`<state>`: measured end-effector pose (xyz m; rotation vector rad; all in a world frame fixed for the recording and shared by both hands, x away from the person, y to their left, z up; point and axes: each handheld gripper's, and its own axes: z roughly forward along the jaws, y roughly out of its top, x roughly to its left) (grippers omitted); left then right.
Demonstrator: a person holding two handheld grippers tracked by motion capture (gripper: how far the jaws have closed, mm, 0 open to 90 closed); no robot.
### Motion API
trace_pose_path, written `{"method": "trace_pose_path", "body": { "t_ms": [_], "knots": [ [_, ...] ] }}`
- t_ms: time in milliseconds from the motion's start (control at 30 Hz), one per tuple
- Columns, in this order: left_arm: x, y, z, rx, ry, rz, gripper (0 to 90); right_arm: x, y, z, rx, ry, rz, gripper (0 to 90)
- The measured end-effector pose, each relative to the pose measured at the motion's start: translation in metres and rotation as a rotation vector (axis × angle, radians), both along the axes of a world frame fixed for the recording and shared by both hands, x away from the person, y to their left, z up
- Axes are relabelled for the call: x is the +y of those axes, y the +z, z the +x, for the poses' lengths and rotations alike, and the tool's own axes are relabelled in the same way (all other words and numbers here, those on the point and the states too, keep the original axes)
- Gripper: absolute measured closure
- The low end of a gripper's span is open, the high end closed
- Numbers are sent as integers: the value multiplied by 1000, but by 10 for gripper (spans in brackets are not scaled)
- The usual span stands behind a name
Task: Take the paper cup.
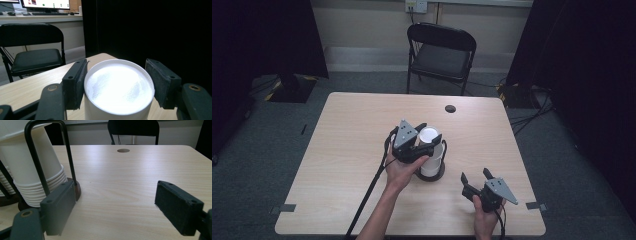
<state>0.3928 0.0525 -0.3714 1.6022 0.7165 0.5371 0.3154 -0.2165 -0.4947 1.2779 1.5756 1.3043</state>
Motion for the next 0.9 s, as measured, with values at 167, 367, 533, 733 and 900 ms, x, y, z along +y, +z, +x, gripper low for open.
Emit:
{"method": "trace_pose_path", "body": {
  "t_ms": [167, 367, 533, 733, 900],
  "knots": [
    [1, 4, -1, -8, -2, -12, 361, 0, 0, 0, 0, 2, -1, 162],
    [2, 7, -3, -11, 4, -30, 361, 0, 0, 0, 0, 2, -1, 162],
    [3, 9, -3, -24, 3, -34, 361, 0, 0, 0, -2, 1, 1, 162],
    [5, 13, -6, -36, 3, -46, 361, 0, 0, 0, -2, 1, 1, 162],
    [8, 15, -11, -46, 11, -69, 361, 0, 0, 0, -2, 2, 0, 163]
  ]
}}
